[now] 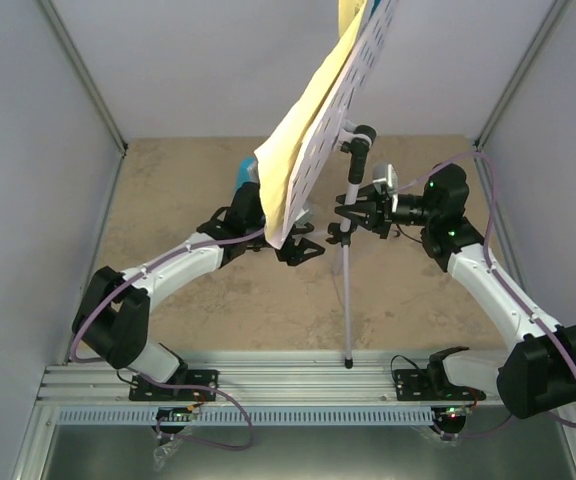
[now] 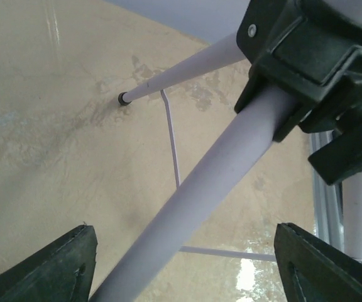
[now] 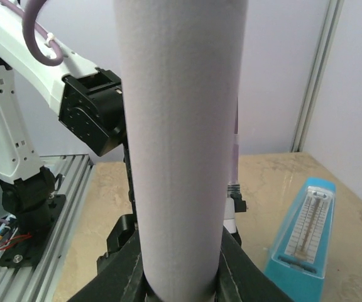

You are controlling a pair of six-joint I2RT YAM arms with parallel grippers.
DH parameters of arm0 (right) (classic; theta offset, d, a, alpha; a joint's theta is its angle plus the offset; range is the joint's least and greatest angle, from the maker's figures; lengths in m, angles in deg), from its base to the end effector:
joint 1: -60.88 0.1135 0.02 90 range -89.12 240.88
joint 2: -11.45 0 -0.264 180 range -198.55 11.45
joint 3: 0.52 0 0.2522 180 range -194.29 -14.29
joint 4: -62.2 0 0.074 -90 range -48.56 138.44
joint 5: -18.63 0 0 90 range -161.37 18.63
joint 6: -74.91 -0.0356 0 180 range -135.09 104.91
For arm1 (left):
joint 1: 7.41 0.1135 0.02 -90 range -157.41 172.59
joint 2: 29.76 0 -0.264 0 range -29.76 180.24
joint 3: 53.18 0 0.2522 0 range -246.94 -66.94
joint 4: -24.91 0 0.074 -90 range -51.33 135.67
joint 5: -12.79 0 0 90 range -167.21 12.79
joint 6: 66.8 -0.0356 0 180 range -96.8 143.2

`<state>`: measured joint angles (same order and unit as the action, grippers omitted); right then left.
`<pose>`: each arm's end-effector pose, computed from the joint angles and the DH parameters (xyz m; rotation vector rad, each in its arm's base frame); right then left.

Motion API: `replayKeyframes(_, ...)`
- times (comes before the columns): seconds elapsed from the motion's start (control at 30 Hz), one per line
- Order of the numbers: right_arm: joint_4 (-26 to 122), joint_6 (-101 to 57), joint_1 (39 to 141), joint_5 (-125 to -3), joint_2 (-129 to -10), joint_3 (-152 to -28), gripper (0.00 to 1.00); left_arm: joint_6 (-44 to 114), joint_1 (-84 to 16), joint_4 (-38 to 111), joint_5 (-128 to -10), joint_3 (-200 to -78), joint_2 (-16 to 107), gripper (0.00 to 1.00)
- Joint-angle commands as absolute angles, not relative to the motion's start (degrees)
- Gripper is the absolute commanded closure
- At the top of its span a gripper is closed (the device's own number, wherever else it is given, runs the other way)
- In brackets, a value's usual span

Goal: Pack up the instrument practice props

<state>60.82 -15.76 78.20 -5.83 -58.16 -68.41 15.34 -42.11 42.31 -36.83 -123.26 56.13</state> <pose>0.2469 0.1109 0.3486 -1.0998 1.3248 1.1524 0.2568 -0.2059 0.2527 1.1647 1.8265 -1.0265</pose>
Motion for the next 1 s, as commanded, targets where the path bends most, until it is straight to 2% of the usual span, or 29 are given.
replayKeyframes(0.0,67.2,-17.1,78.5,-0.7,-57.0,-70.2,1.00,11.7,-44.1,46.3,-38.4,-126.4,57.3,0.26)
replayKeyframes(0.27,65.6,-15.7,78.5,-1.1,-57.4,-70.8,1.00,11.1,-47.6,46.1,-44.3,-126.0,56.6,0.44)
replayKeyframes(0.37,65.2,-15.4,78.5,-1.6,-57.7,-70.8,1.00,10.5,-48.7,46.8,-46.5,-126.1,56.5,0.56)
replayKeyframes(0.6,64.0,-13.6,78.4,-3.0,-57.6,-71.0,0.98,9.8,-51.4,47.7,-52.0,-125.2,55.3,0.69)
replayKeyframes(0.7,63.8,-13.5,78.4,-4.5,-57.1,-70.6,0.87,9.4,-53.2,48.0,-55.1,-124.7,55.1,0.81)
replayKeyframes(0.83,63.0,-13.8,78.4,-8.7,-55.7,-69.9,0.50,9.1,-56.6,48.0,-65.5,-123.6,54.2,0.92)
replayKeyframes(0.97,64.2,-14.2,78.6,-15.7,-50.4,-66.1,0.26,10.2,-58.3,46.2,-73.3,-121.2,52.6,1.00)
